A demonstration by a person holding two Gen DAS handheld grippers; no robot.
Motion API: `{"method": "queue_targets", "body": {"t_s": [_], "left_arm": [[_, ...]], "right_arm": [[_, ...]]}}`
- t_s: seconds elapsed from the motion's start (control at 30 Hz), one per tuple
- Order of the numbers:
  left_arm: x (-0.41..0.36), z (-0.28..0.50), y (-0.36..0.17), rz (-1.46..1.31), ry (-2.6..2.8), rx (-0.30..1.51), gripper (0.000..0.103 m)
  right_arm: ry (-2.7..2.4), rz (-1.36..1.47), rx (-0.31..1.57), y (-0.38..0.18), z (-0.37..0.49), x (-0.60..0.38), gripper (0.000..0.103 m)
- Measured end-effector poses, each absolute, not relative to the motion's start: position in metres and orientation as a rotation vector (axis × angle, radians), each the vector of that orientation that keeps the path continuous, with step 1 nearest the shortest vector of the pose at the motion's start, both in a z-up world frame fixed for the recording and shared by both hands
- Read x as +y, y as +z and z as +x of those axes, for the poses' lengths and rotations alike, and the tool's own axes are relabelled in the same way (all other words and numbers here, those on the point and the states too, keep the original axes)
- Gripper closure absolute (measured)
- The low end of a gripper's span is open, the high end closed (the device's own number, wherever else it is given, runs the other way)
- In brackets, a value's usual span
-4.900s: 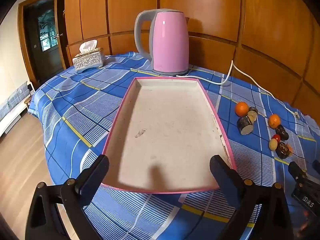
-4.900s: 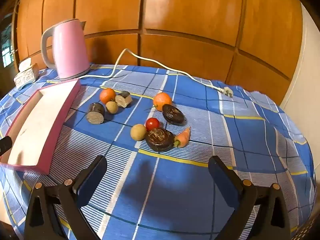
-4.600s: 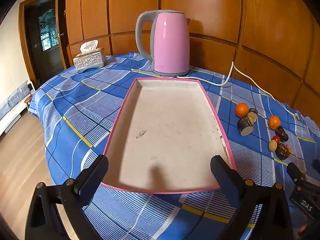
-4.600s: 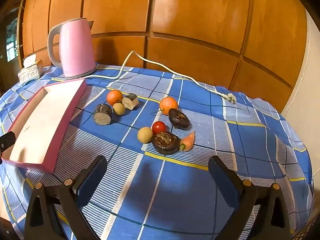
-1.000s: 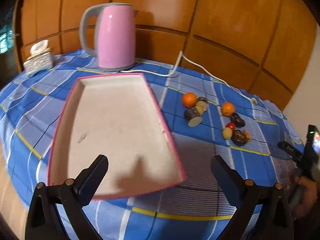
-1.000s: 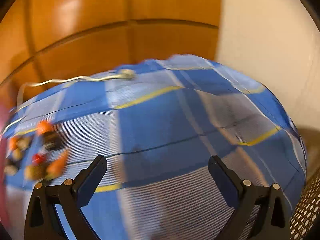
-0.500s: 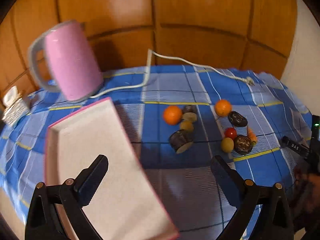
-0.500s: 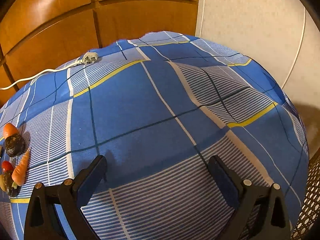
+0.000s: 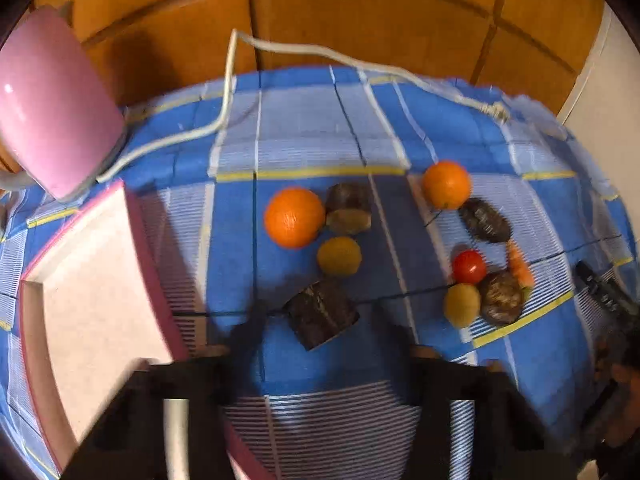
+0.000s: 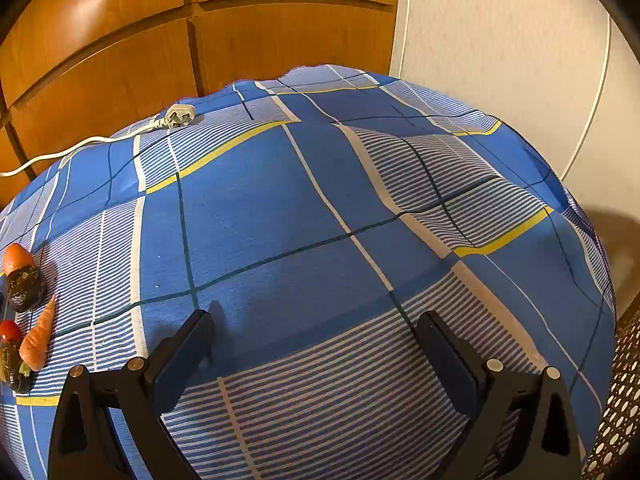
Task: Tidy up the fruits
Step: 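Reach the left tool to the dark cylinder and close on it, then carry the dark cylinder with the left tool into the tray and release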
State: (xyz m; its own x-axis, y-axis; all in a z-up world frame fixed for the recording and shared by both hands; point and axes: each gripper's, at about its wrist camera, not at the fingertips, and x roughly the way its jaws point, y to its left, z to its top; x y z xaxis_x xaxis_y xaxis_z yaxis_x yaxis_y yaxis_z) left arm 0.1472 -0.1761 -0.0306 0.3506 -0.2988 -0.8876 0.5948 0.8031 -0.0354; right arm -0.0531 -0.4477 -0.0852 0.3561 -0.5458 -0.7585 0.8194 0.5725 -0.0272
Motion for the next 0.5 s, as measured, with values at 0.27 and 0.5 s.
{"method": "queue_targets", "body": {"t_s": [0.27,0.5], "left_arm": [[-0.158,0.127,-0.013,0.27,-0.607,0.961,0.06],[-0.109,0.113,0.032,0.172,-0.537,0.827,0.06]], "right_arm": [[-0.912,0.388,0.806,-0.085,-0.053,-0.448,0.0],[-0.915,0.386,0.806,-0.085,-0.052,-0.448,0.0]]}}
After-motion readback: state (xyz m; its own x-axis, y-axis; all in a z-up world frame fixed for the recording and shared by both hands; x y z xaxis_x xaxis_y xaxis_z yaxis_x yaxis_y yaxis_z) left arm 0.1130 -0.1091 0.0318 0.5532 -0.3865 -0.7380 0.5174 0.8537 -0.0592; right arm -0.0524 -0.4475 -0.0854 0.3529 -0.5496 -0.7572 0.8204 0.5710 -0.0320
